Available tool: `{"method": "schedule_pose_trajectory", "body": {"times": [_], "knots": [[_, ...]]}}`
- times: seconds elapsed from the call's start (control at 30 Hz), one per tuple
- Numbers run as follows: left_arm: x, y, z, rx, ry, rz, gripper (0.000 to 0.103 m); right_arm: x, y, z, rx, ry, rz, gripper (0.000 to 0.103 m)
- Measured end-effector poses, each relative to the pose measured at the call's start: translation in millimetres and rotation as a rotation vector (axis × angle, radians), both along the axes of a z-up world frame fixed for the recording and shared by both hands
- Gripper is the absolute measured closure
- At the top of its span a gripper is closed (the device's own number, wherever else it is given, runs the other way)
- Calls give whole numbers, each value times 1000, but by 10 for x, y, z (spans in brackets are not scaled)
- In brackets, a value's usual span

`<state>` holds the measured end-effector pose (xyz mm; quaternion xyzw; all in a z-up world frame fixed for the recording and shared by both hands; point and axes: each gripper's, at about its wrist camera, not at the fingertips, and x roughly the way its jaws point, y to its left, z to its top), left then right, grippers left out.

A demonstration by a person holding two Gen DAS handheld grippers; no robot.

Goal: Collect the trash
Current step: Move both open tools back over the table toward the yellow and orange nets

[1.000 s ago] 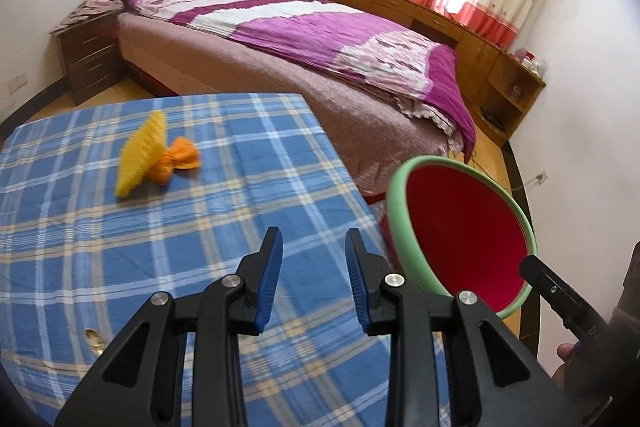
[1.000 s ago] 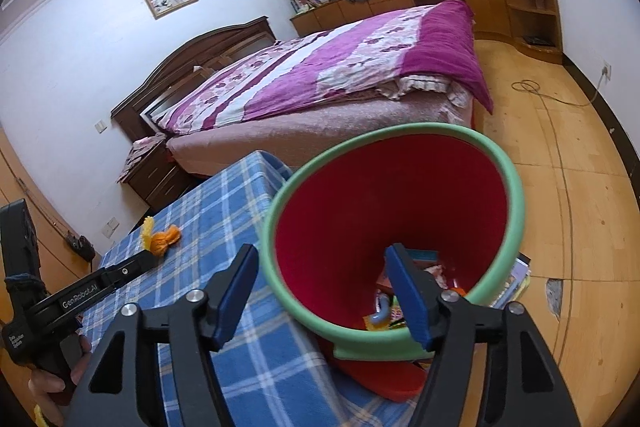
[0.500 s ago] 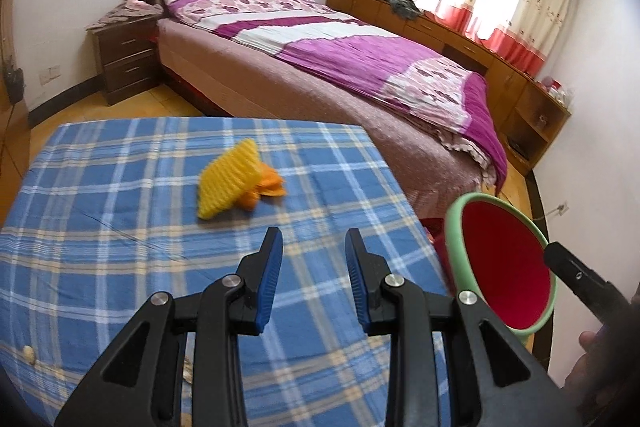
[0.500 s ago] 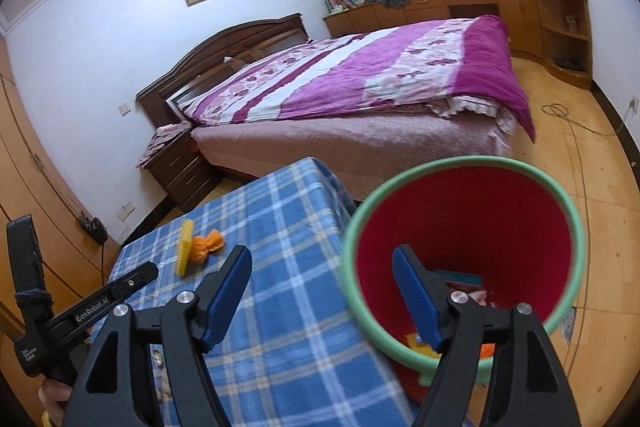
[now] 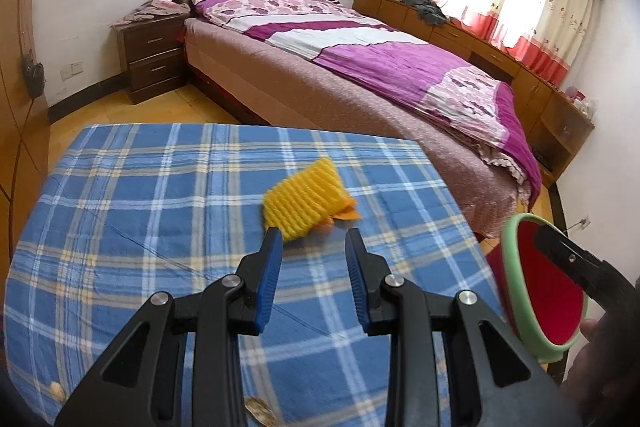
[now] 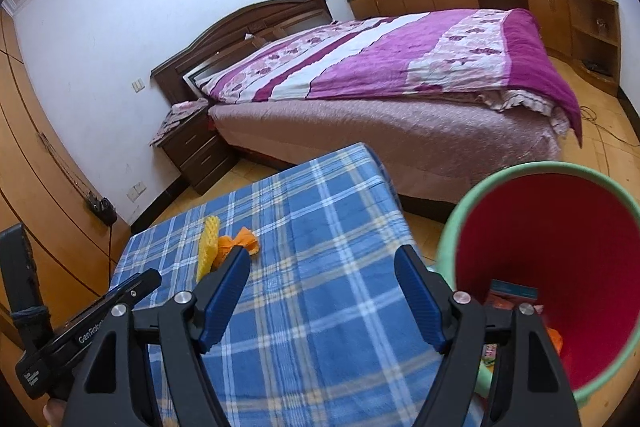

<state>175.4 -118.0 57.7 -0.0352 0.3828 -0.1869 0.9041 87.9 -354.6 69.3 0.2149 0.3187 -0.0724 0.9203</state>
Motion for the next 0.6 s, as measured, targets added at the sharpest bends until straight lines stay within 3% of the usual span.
{"method": "schedule_pose_trajectory", "body": {"times": [0.3,0.43,0.6], "knots": [[239,-97,-225,38,16,-21,70,419,50,-231,22,37,2,26],[305,-204,-281,36,24,-42,60,499,18,-347,38,51,-2,26],[413,-393,-310,103,-9,-61,50,547,-43,-434,64,61,-14,26]]}}
